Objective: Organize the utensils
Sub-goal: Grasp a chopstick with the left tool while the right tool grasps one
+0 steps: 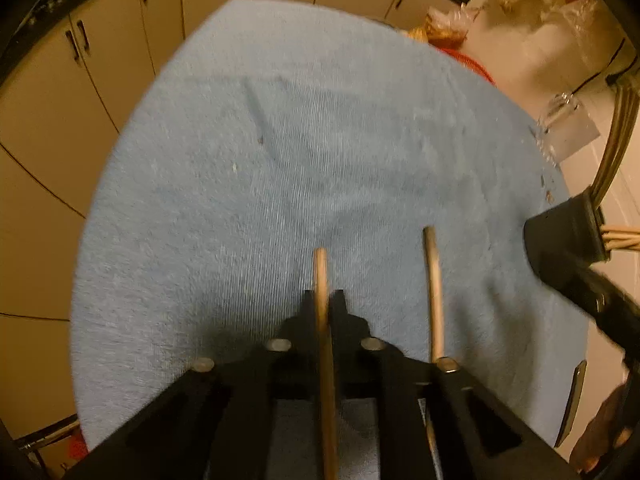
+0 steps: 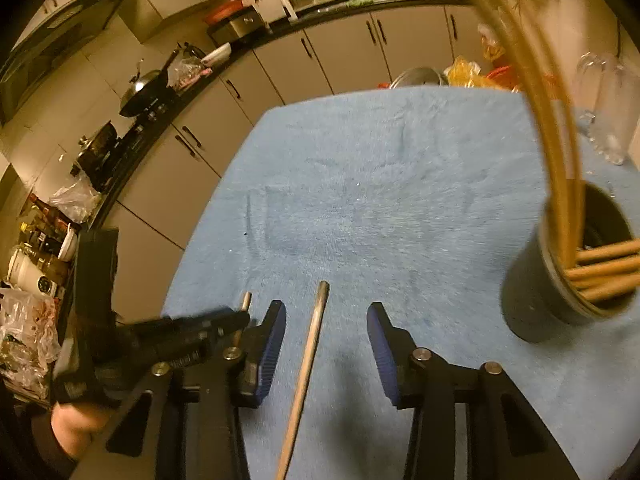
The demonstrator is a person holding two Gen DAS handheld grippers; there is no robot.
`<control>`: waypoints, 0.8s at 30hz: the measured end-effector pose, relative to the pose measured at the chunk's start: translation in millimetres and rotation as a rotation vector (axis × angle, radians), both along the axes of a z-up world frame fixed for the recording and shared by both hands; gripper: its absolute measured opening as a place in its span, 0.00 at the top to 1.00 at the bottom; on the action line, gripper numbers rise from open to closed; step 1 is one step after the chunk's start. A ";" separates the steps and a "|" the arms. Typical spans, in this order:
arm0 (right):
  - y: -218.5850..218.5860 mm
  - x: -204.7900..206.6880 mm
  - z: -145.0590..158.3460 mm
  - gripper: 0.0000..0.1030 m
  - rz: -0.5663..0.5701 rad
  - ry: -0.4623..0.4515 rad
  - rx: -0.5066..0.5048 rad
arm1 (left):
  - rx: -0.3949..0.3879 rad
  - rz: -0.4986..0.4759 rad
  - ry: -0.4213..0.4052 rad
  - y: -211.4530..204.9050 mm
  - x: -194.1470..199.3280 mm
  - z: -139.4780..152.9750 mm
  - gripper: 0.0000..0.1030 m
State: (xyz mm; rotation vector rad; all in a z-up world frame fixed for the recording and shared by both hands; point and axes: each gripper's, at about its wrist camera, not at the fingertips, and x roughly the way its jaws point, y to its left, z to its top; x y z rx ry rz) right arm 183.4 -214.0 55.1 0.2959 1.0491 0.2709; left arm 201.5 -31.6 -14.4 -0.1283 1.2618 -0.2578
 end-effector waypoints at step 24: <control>41.8 32.9 -11.2 0.92 0.102 0.017 -0.052 | -0.162 0.066 -0.084 46.7 -18.6 56.1 0.95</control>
